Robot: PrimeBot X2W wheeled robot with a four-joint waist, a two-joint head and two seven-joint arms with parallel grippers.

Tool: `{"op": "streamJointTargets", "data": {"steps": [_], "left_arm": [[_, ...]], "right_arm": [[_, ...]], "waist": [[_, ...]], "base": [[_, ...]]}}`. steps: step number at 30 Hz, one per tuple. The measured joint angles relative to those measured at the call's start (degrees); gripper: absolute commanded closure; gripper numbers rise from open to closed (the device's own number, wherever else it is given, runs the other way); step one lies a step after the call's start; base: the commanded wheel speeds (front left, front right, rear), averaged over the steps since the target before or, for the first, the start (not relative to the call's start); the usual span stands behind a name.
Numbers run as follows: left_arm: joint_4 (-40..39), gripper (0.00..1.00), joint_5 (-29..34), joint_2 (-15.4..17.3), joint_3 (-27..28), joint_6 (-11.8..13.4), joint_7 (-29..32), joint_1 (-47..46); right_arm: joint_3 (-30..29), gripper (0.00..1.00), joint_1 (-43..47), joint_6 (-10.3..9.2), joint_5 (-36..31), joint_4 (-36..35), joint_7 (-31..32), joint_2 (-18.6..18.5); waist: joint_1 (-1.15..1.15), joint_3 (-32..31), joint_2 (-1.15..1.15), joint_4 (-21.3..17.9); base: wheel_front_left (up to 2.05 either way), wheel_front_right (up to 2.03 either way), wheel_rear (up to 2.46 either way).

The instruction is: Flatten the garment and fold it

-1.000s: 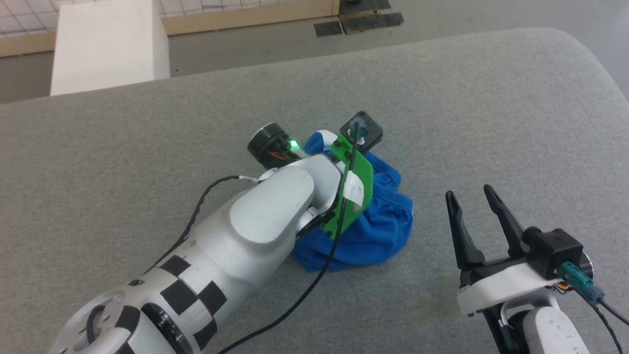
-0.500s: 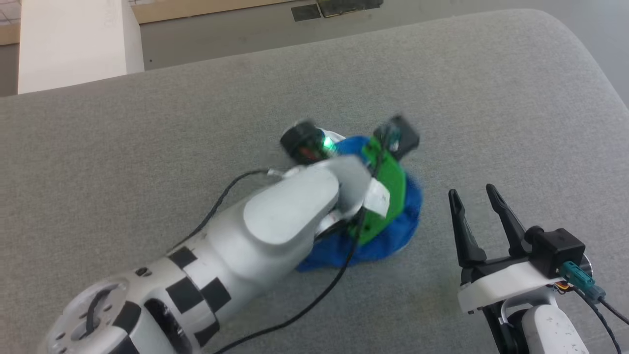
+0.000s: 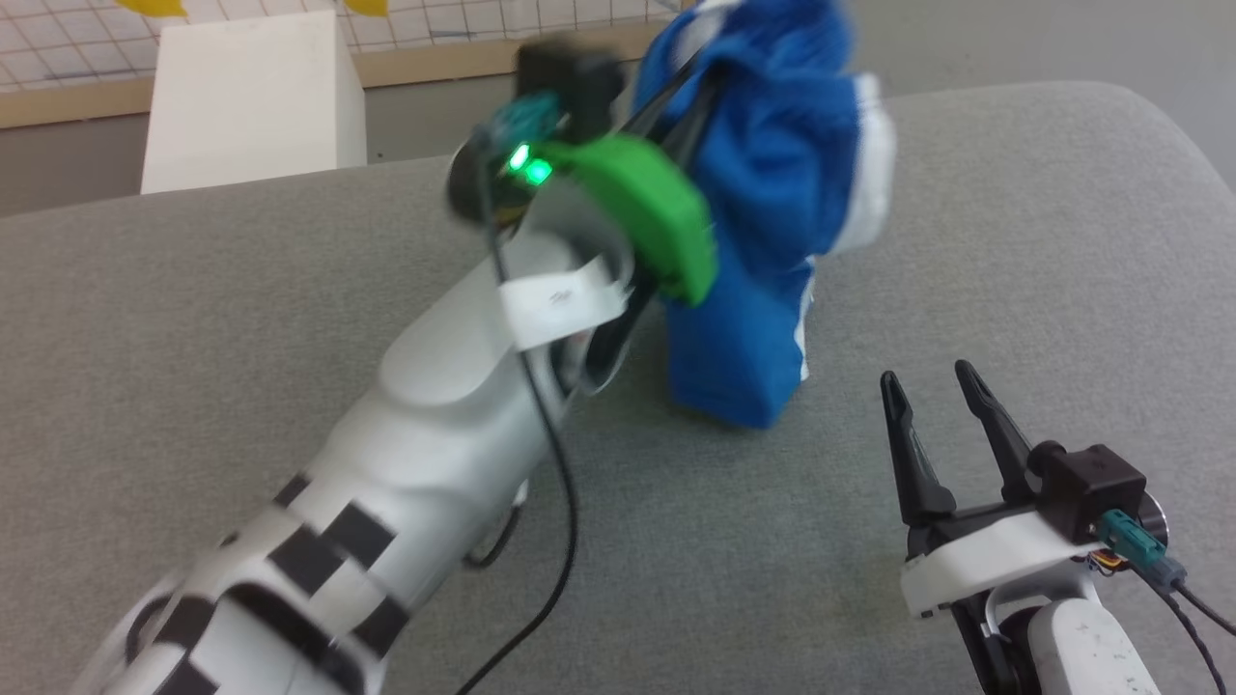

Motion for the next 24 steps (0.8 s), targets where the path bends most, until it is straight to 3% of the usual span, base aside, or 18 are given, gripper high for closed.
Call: {"op": "streamJointTargets", "data": {"steps": [8,12,13,14,15,19,24], "left_arm": [[0.2,1.00,-5.2,11.8,1.4,6.8,2.9,21.9],[-3.4,1.00,-8.2,15.6,3.2,9.7,2.8,31.3],[-4.4,0.82,-8.8,16.2,3.5,10.3,2.8,32.9],[-5.6,0.29,-9.5,17.1,3.9,11.0,2.8,34.8],[-6.9,0.00,-10.1,17.8,4.3,11.7,2.8,36.4],[-13.2,0.00,-11.0,20.5,5.6,13.9,1.8,41.3],[-22.2,0.00,-10.9,23.1,7.7,14.4,-1.6,44.2]], "right_arm": [[-0.5,0.00,2.3,0.00,-0.5,-1.6,1.2,0.0],[-0.7,0.00,2.6,0.00,-0.7,-2.5,1.7,0.0],[-0.8,0.00,2.7,0.00,-0.8,-2.7,1.8,0.0],[-0.8,0.00,2.9,0.00,-0.9,-3.0,2.1,0.0],[-0.7,0.00,3.0,0.00,-1.0,-3.1,2.2,0.0],[-0.7,0.00,3.2,0.00,-1.0,-3.6,2.7,0.0],[-0.7,0.00,3.4,0.00,-1.0,-3.7,2.9,0.0]], "waist": [[0.00,-1.8,0.00,3.1],[0.00,-2.2,0.00,4.6],[0.00,-2.2,0.00,4.9],[0.00,-2.3,0.00,5.4],[0.00,-2.4,0.00,5.7],[0.00,-2.7,0.00,7.2],[0.00,-3.5,0.00,8.4]], "base": [[0.00,0.00,0.00],[0.00,0.00,0.00],[0.00,0.00,0.00],[0.00,0.00,0.00],[0.00,0.00,0.00],[0.00,0.00,0.00],[0.00,0.00,0.00]]}}
